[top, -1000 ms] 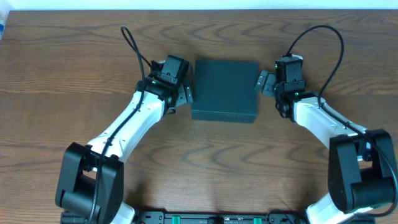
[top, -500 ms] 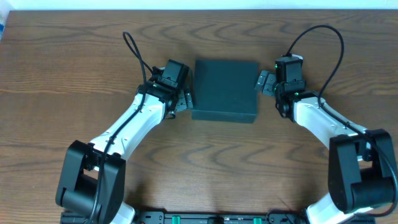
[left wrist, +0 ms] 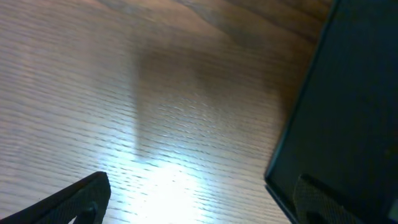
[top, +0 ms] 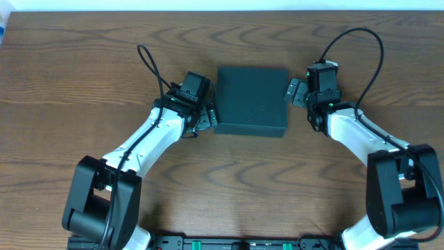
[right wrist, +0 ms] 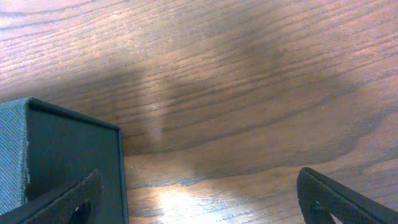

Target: Pack container

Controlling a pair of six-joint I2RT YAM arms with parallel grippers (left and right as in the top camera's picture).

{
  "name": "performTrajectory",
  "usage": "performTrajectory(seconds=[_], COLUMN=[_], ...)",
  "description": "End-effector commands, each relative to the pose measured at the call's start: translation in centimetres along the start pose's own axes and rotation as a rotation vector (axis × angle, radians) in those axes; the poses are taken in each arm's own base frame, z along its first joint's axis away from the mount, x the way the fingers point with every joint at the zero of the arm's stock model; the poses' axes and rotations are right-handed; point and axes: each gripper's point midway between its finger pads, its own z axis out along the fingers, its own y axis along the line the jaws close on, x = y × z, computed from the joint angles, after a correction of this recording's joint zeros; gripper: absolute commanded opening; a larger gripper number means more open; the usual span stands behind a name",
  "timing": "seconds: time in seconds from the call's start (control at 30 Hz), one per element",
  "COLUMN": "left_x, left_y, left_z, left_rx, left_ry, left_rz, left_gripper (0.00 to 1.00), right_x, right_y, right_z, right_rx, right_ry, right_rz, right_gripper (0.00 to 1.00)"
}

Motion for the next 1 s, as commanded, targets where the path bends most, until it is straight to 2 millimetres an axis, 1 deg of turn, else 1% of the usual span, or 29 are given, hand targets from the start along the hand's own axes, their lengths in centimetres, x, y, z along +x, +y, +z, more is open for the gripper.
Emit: performTrajectory(seconds=[0.0,0.27,0.37,0.57,0.7,0.77,0.87,0.97], left_x=[0.8,2.1,2.1,1.0,-0.4,-1.1,-2.4,-3.6], left_y=[-0.6,-2.3,-2.3,-0.9,0.2,0.3,0.5,0.1], left_z=[0.4,0.3,0.2,0.3,0.4,0.5,0.5,0.4], left_rx=[0.016,0.029,0.015,-0.038,-0.038,-0.014,0.008,0.047], left_ry=[0.029,0.033,0.021,-0.014,-0.033,-0.043,-0.072,-0.104], left_rz=[-0.003,0.038,0.044,0.023,-0.011,-0.001,0.003,0.016], left_gripper=[0.95,0.95,0.95,0.95,0.95,0.95,0.96,0.96], right_x=[0.6,0.2,0.2,0.7,2.0,2.7,3.5,3.6], right_y=[1.0,1.0,1.0,0.8,0.2,-0.1,0.1,0.0], right_z=[0.2,0.2,0.2,0.2,0.1,0.0,-0.1,-0.3], right_rx=[-0.027,-0.027,-0.027,-0.018,0.007,0.020,0.004,0.005], right_ry=[0.012,-0.002,-0.001,0.016,0.068,0.097,0.136,0.144], right_rz=[-0.001,0.001,0.001,-0.003,-0.006,0.017,0.027,0.027], right_gripper=[0.99,0.99,0.99,0.99,0.99,0.99,0.99,0.99])
